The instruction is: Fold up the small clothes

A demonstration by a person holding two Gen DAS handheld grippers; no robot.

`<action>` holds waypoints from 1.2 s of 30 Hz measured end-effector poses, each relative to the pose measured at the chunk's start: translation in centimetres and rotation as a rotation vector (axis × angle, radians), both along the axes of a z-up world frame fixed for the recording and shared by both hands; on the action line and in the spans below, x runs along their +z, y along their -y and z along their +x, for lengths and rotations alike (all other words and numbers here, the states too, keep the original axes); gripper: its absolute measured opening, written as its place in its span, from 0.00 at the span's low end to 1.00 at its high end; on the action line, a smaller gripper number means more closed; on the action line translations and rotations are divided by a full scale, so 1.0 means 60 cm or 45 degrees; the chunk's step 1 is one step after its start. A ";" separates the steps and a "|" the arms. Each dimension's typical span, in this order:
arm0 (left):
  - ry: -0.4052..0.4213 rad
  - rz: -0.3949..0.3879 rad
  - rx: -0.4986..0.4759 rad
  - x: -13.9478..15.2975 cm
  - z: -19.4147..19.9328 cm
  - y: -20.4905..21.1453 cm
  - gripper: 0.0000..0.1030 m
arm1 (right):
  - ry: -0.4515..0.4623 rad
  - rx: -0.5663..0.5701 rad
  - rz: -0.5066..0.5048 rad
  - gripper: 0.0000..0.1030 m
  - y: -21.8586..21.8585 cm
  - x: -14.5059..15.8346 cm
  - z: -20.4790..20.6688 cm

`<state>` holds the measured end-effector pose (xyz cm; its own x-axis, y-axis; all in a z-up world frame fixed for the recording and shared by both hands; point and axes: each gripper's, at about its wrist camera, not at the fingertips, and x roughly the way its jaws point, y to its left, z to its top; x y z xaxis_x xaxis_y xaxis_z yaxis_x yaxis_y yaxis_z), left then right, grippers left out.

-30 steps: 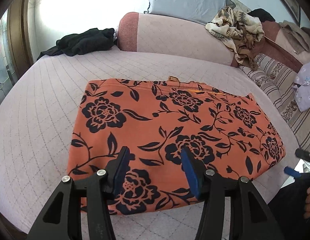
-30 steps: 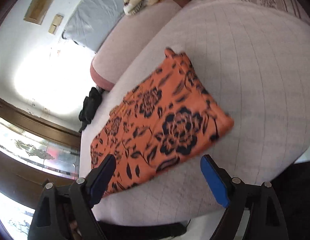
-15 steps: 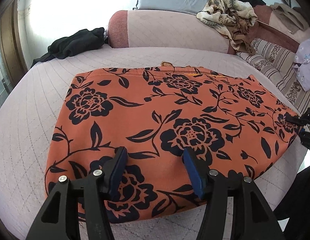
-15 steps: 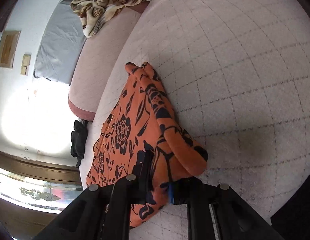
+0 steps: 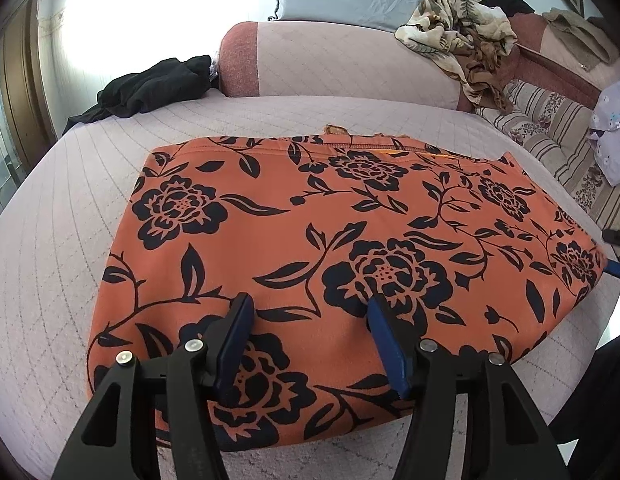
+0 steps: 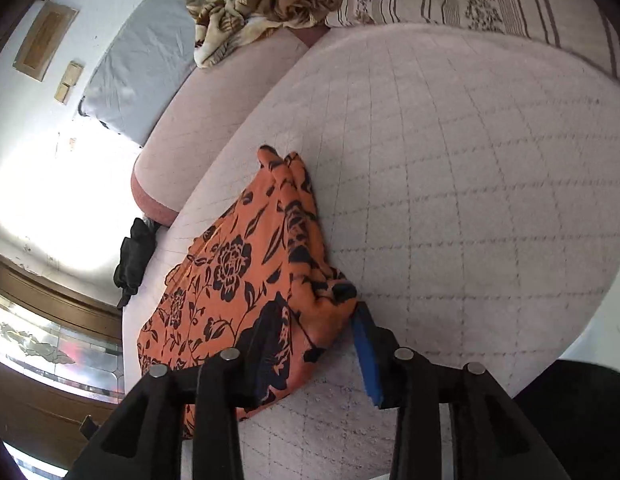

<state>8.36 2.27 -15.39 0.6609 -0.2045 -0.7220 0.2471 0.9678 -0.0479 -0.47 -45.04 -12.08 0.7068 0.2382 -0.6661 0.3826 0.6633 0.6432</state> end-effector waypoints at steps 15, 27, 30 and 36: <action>0.031 0.043 -0.019 -0.007 0.001 0.011 0.65 | -0.132 0.356 -0.136 0.72 0.023 -0.039 0.311; 0.027 0.024 -0.023 -0.010 0.007 0.013 0.68 | -0.151 0.358 -0.296 0.27 -0.008 -0.057 0.375; 0.023 0.027 -0.022 -0.009 0.006 0.012 0.68 | -0.152 0.288 -0.318 0.54 0.003 -0.026 0.356; 0.020 0.034 -0.018 -0.008 0.007 0.013 0.68 | 0.066 0.303 -0.406 0.57 -0.030 0.092 0.291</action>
